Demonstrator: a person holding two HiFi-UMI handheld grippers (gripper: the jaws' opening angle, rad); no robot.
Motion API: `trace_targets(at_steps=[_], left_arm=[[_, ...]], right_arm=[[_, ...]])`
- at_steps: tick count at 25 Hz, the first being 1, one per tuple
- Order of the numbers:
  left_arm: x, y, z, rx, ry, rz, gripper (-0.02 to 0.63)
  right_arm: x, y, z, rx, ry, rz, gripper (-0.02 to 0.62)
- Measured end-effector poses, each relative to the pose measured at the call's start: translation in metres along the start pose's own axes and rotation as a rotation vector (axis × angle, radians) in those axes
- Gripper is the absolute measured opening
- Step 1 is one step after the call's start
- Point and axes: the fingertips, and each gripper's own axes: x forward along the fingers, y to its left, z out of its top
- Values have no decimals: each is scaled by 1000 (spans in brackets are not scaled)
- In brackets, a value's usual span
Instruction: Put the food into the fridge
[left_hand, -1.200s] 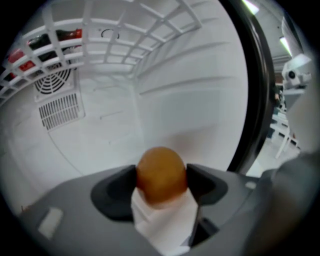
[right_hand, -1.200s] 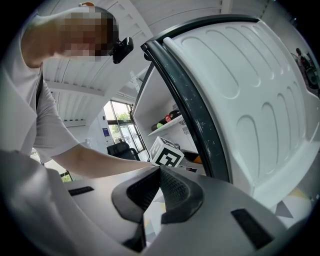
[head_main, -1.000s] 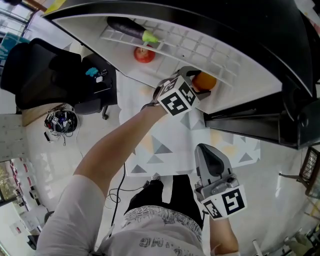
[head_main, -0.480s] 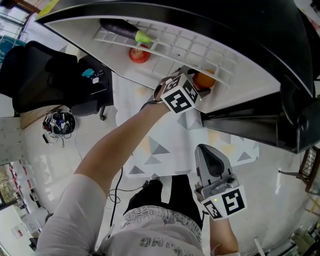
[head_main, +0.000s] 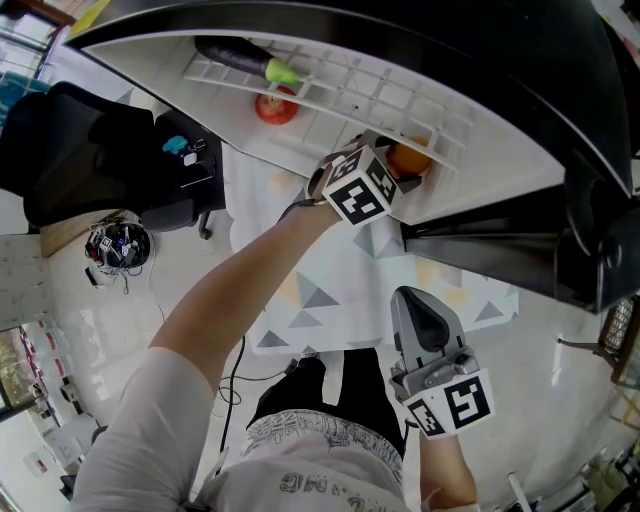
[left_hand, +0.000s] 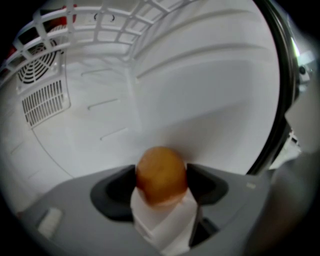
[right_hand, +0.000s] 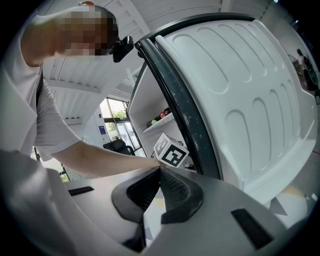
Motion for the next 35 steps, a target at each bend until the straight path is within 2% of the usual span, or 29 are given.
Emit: trace_targets(at_steps=[8,15,24,28,35], left_arm=[[-2,-2,-3,7,-2,-7,359],[-8,-2,0,10,-11,-2,362],[-44,-1,11,1,-46,26,360],[-75,-10,22,-3,-90,30,334],[-140,-23,44,-60,-194,68,225]], right_arm=[[3,2,1,-4,-4,4,-9],[2,4,5,-13,-5,-2,-9],[4,18,18,-44,-22,2,-9],[5,28,30,-66,-34,2,-9],[2,43,49,-90,-65,-17,-9]])
